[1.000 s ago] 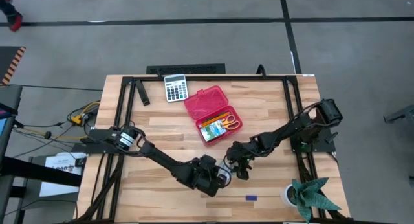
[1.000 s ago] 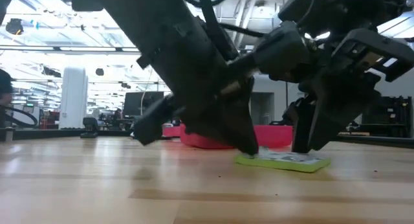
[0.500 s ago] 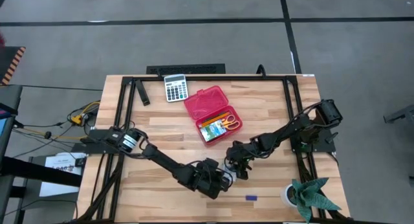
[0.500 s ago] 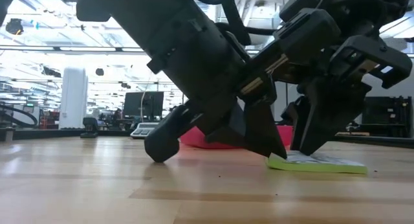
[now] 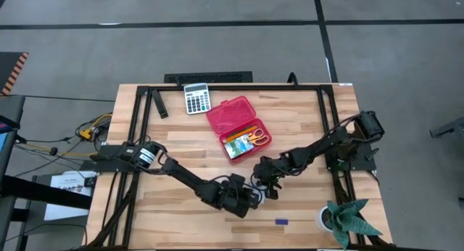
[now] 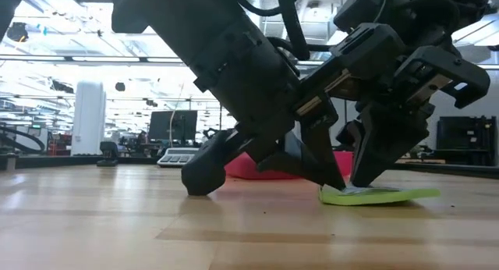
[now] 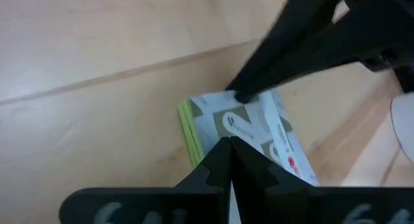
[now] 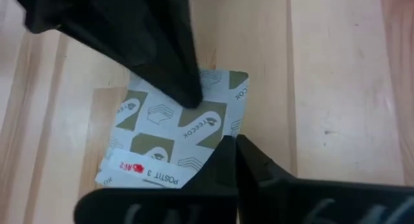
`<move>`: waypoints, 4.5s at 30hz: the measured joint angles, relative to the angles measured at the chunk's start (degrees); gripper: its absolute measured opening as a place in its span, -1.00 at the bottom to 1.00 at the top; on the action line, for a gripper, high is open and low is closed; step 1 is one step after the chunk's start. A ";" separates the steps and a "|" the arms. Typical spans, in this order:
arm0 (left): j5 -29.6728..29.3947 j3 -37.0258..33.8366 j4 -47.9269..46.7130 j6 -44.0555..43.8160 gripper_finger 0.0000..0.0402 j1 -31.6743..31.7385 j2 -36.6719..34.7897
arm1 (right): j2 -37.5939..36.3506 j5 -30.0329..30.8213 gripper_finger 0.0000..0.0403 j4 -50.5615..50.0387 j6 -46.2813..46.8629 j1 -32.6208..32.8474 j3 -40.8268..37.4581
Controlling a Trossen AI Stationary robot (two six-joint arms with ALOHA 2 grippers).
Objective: Pack school essentials
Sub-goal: Put the green sticky notes into the red supply box
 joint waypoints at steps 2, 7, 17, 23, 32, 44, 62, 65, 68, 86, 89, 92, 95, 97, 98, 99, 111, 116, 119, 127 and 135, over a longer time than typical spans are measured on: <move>-0.93 -0.11 -0.33 0.26 -1.00 0.09 -1.41 | -0.81 -0.32 -0.99 -0.57 -0.52 -0.62 0.02; -2.85 -0.46 -6.18 6.40 -1.00 0.98 -3.54 | -3.86 -2.47 -1.00 -2.54 -1.41 -2.18 -0.33; -2.74 -0.21 -4.63 8.48 -1.00 2.14 -4.77 | -8.08 -1.53 -1.00 -8.29 -3.78 -3.59 -0.18; 0.25 -0.17 -7.27 9.14 -1.00 1.85 -7.17 | -13.16 -1.03 -1.00 -11.60 -2.40 -4.34 -0.11; -0.74 -0.06 -6.94 13.91 -1.00 -0.16 -10.08 | -19.43 0.52 -0.96 -23.75 4.01 -4.12 -0.22; 12.05 -0.04 3.80 33.82 -1.00 4.78 -5.65 | -12.63 2.95 -0.40 -25.54 21.23 6.13 -0.15; 20.39 0.51 -1.43 32.23 -1.00 3.60 -0.75 | -8.97 9.29 -0.09 -12.96 38.31 13.42 -0.11; 20.39 0.53 -0.33 31.54 -1.00 3.24 -0.37 | -6.59 9.37 -0.04 -10.08 41.26 13.42 -0.51; 20.26 0.51 -0.35 31.45 -1.00 3.20 -0.36 | -4.35 8.93 0.01 -5.34 46.68 13.38 -1.61; 18.82 0.22 1.21 30.43 -1.00 3.35 -0.25 | -0.11 6.10 -0.12 10.05 41.48 7.64 -2.06; 18.80 0.22 1.37 30.45 -1.00 3.35 -0.25 | -0.11 6.12 -0.06 9.95 38.64 6.92 -2.06; 18.80 0.20 1.37 30.45 -1.00 3.35 -0.24 | -0.11 6.12 0.04 9.99 35.85 6.28 -2.06; 19.15 0.20 1.45 30.47 -1.00 3.35 -0.22 | -0.23 5.69 0.14 9.96 30.32 5.65 -2.06; 19.26 0.20 1.53 30.80 -1.00 3.13 -0.22 | -0.35 5.53 0.19 9.85 25.06 5.28 -2.06; 19.21 0.20 1.54 31.01 -1.00 3.06 -0.22 | -0.35 5.55 0.20 9.76 22.82 5.20 -2.06; 19.21 0.20 1.54 31.05 -1.00 3.04 -0.22 | -0.38 5.55 0.21 9.60 20.79 5.14 -2.06; 18.78 -0.11 3.41 29.23 -1.00 2.96 -0.18 | -0.44 4.81 0.19 8.91 12.08 3.90 -1.66; 18.66 -0.11 3.76 27.87 -1.00 2.96 -0.18 | -0.51 4.28 0.19 8.56 7.75 3.47 -1.66; 18.48 -0.11 4.25 27.11 -1.00 2.93 -0.18 | -0.52 4.26 0.19 8.49 6.67 3.45 -1.64; 19.01 -0.17 4.19 28.26 -1.00 2.91 -1.49 | -4.19 5.39 0.19 3.82 0.40 3.03 -1.58; 17.14 0.05 5.91 28.22 -1.00 2.69 -1.28 | -8.10 10.03 0.19 5.67 -6.32 0.57 -0.93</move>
